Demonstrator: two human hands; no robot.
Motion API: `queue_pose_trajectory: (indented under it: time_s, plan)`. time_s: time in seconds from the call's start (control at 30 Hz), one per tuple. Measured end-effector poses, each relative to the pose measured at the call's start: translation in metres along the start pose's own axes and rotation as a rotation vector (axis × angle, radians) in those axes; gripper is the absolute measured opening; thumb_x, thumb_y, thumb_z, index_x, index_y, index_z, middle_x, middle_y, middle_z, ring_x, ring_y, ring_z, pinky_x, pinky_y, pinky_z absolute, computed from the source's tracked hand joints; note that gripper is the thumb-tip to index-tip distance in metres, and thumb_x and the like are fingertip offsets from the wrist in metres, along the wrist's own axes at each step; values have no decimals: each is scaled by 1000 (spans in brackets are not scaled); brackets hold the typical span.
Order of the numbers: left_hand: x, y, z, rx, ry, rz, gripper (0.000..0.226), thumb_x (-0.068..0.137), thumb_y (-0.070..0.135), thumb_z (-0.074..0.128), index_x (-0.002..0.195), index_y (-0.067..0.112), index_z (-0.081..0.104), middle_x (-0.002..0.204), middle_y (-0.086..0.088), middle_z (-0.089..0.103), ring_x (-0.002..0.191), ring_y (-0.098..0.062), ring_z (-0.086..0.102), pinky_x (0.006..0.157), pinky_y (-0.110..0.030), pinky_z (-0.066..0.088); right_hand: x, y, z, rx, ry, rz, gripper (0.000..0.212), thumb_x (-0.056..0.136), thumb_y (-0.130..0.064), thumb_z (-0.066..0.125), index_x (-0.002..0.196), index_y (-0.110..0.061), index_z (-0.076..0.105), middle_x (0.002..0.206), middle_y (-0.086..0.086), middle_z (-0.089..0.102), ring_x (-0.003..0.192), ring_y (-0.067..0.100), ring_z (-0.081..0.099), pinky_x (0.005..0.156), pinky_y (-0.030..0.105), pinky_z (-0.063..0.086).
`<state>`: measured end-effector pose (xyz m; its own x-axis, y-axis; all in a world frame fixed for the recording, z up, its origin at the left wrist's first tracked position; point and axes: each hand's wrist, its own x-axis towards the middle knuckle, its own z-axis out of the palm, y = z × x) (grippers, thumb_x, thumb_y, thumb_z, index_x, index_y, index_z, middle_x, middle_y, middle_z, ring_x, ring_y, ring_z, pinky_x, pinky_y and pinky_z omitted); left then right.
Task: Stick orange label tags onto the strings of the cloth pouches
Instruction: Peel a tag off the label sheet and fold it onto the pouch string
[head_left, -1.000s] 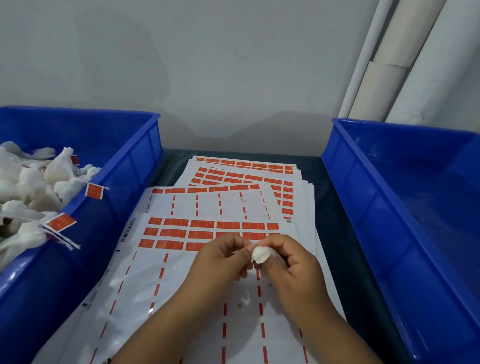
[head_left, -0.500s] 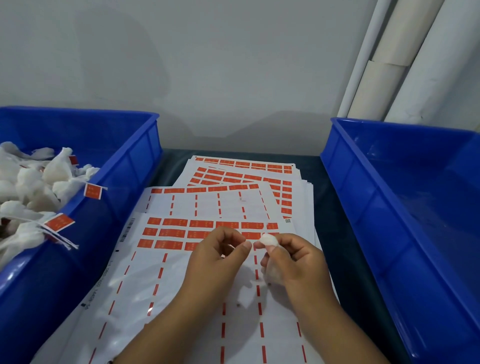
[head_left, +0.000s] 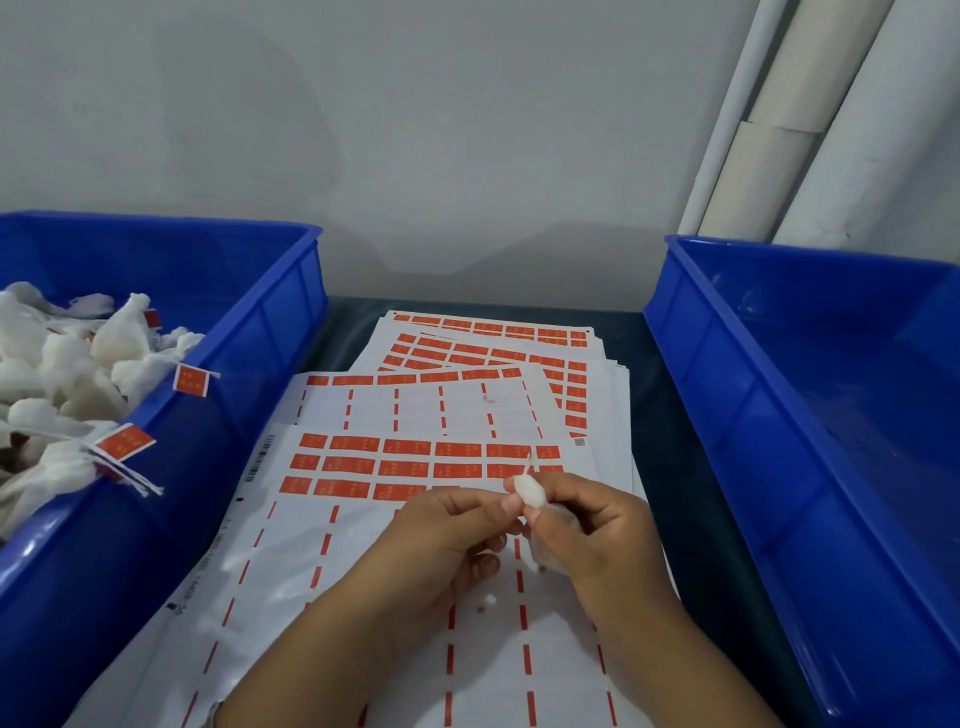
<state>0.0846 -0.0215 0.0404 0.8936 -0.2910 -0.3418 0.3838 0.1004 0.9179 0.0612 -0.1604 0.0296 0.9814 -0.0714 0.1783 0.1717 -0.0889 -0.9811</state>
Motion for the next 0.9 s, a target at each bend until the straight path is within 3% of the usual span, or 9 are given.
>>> queue_pose_trajectory:
  time_s: [0.13, 0.23, 0.37, 0.47, 0.63, 0.73, 0.8, 0.9]
  plan:
    - [1, 1, -4, -102, -31, -102, 15, 76, 19, 66, 71, 9, 75, 64, -4, 64, 57, -10, 55, 54, -21, 46, -1, -1, -1, -42, -40, -48, 16, 63, -53, 63, 78, -53, 70, 91, -26, 70, 96, -4, 63, 71, 6, 49]
    - [1, 1, -5, -157, -44, -151, 19, 84, 12, 61, 71, 8, 74, 66, -7, 62, 55, -11, 55, 55, -23, 47, -2, -2, -1, -56, -63, -67, 18, 65, -52, 64, 82, -52, 70, 93, -25, 70, 97, -3, 63, 72, 5, 48]
    - [3, -1, -5, -134, -24, -161, 14, 86, 13, 59, 90, 2, 67, 71, -9, 57, 63, -15, 49, 59, -23, 45, -2, 0, 0, -140, -76, -94, 12, 75, -43, 68, 82, -53, 68, 93, -28, 68, 98, -1, 63, 73, 7, 49]
    - [3, -2, -4, -85, -45, -157, 23, 86, 19, 59, 97, 0, 66, 75, -11, 56, 63, -15, 48, 58, -22, 44, -2, 5, 0, -183, -77, -123, 14, 80, -29, 73, 81, -42, 70, 93, -25, 69, 96, 2, 64, 74, 10, 51]
    - [4, -1, -5, -124, -50, -232, 17, 81, 11, 52, 92, 0, 60, 62, -8, 56, 52, -12, 50, 53, -23, 45, -3, 1, -1, -105, -37, -64, 7, 75, -43, 69, 82, -44, 71, 96, -26, 69, 99, -2, 62, 73, 7, 50]
    - [2, 1, -8, -185, -116, -257, 27, 73, 21, 58, 89, 2, 69, 68, -9, 62, 54, -12, 55, 54, -24, 46, -2, 2, -2, -134, -27, -63, 6, 79, -34, 70, 83, -39, 70, 95, -27, 69, 98, -3, 63, 75, 9, 51]
    - [1, 3, -9, -149, -150, -217, 25, 79, 30, 63, 87, 10, 74, 75, -8, 66, 56, -12, 56, 56, -23, 46, -2, 0, -1, -117, -33, -80, 8, 73, -44, 66, 80, -42, 70, 93, -27, 69, 96, -2, 64, 73, 8, 50]
    - [1, 4, -11, -82, -109, -170, 25, 66, 28, 67, 80, 10, 76, 70, -6, 66, 59, -12, 54, 56, -21, 46, -2, -2, -2, -88, -33, -84, 12, 63, -52, 64, 73, -48, 69, 91, -29, 69, 95, -4, 63, 69, 6, 49]
